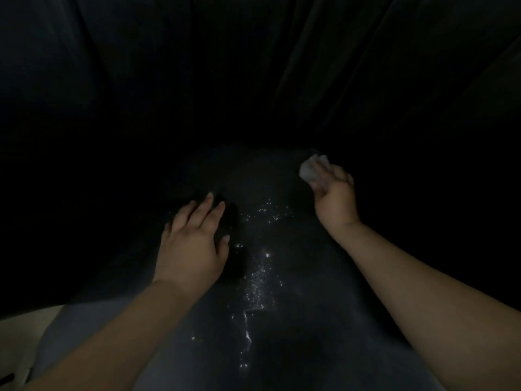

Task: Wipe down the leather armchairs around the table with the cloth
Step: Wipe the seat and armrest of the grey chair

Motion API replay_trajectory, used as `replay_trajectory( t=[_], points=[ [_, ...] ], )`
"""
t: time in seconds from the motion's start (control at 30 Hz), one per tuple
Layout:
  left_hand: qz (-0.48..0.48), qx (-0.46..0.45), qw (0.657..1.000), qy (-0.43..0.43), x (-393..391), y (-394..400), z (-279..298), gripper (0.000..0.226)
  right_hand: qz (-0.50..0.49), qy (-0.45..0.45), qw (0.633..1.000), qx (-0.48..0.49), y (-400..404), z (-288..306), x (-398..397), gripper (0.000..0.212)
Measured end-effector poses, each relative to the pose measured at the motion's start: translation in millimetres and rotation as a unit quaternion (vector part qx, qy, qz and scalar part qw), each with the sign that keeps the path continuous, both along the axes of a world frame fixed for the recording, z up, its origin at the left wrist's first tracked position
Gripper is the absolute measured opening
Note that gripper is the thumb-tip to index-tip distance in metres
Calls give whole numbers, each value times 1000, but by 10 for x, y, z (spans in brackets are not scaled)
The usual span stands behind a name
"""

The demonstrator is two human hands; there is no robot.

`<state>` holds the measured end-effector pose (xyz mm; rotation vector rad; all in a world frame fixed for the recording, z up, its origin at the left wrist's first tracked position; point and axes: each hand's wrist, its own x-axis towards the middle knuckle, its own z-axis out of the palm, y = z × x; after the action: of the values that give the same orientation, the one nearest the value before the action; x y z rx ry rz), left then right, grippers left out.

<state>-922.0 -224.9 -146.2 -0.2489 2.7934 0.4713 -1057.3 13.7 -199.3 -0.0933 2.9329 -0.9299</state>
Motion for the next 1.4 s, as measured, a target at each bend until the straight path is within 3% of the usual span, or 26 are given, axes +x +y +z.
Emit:
replay_trajectory(
  t=[0.03, 0.1, 0.17, 0.27, 0.47, 0.57, 0.7, 0.87, 0.97, 1.1, 1.13, 1.23, 1.4],
  points=[
    [-3, -2, 1000, -1, -22, -9, -7, 62, -40, 23, 998, -38, -10, 9, -4, 40],
    [-5, -3, 1000, -2, -49, -49, -20, 62, -211, 48, 971, -98, 6, 61, -58, 36],
    [-7, -2, 1000, 0, -57, -96, -43, 62, -278, 12, 959, -54, 76, 96, -152, 37],
    [-5, -3, 1000, -1, -43, -130, -95, 61, -172, -63, 980, 80, 80, 8, -328, 38],
    [9, 8, 1000, -3, -23, -87, -168, 60, -120, -44, 984, 121, -7, -50, -414, 35],
    [8, 12, 1000, 0, -29, -54, -183, 60, -26, -55, 989, 138, -127, -21, -515, 43],
    [11, 13, 1000, 7, -44, -32, -210, 60, 119, -75, 987, 81, -581, -25, -595, 52],
    [3, 12, 1000, -4, -64, -58, -197, 60, 250, 12, 968, -10, -564, 39, 103, 44],
    [-8, 12, 1000, -3, -51, -83, -183, 59, 204, -1, 975, -90, -419, 52, 271, 32],
    [-12, 1, 1000, 10, -32, -153, -189, 56, -2, 15, 1000, -9, -193, -20, -419, 32],
    [-12, 0, 1000, 15, -28, -174, -198, 55, -7, 37, 999, 30, -184, -48, -508, 30],
    [-10, -4, 1000, 25, -7, -219, -221, 54, 42, 46, 998, -1, -363, -58, -249, 28],
    [2, 11, 1000, 17, 82, -236, -190, 54, 226, 24, 973, -40, -445, -43, 752, 55]
  ],
)
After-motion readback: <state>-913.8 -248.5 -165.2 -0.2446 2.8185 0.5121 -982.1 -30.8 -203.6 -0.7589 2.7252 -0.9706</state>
